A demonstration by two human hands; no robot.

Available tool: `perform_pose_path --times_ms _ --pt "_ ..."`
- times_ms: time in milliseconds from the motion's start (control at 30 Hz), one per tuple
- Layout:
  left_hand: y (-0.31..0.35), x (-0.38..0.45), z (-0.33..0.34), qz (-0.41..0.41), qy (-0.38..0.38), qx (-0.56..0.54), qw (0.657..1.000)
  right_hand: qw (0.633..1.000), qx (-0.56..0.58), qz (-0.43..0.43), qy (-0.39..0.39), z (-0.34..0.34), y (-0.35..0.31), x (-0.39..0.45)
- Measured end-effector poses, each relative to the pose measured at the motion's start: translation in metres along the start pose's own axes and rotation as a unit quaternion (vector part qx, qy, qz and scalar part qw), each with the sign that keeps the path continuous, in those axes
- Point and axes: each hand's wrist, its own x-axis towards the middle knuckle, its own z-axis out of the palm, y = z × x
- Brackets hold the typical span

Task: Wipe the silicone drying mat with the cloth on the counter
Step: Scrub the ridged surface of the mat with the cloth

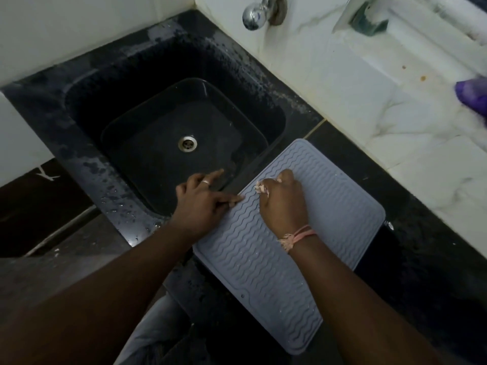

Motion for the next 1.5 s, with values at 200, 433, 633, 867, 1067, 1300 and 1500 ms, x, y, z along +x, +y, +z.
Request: perform_pose_path --times_ms 200,433,633,867,1067,1300,1500 --pt "0.003 0.005 -0.004 -0.003 -0.002 0.026 1.000 0.999 0.019 -0.029 -0.017 0.015 -0.039 -0.050" --pt "0.003 0.002 -0.007 -0.003 -0.039 0.005 0.999 0.929 0.326 0.064 -0.165 -0.007 -0.033 -0.058" --pt "-0.014 -0.058 -0.005 -0.063 0.068 0.013 0.996 0.978 0.172 0.109 -0.033 -0.015 0.021 -0.001" --pt "-0.020 -0.079 -0.005 -0.053 0.004 0.129 0.990 0.998 0.041 0.042 -0.019 0.006 -0.016 -0.019" --pt "-0.019 -0.075 -0.012 -0.064 -0.008 0.134 0.989 0.993 0.055 -0.069 -0.080 0.016 -0.071 -0.094" --pt "-0.030 -0.091 -0.032 -0.023 -0.075 0.109 0.991 0.904 0.359 0.070 -0.220 -0.011 -0.047 -0.076" --pt "-0.025 -0.110 -0.037 -0.005 -0.043 0.123 0.991 0.974 0.205 0.088 -0.041 0.002 -0.023 -0.038"
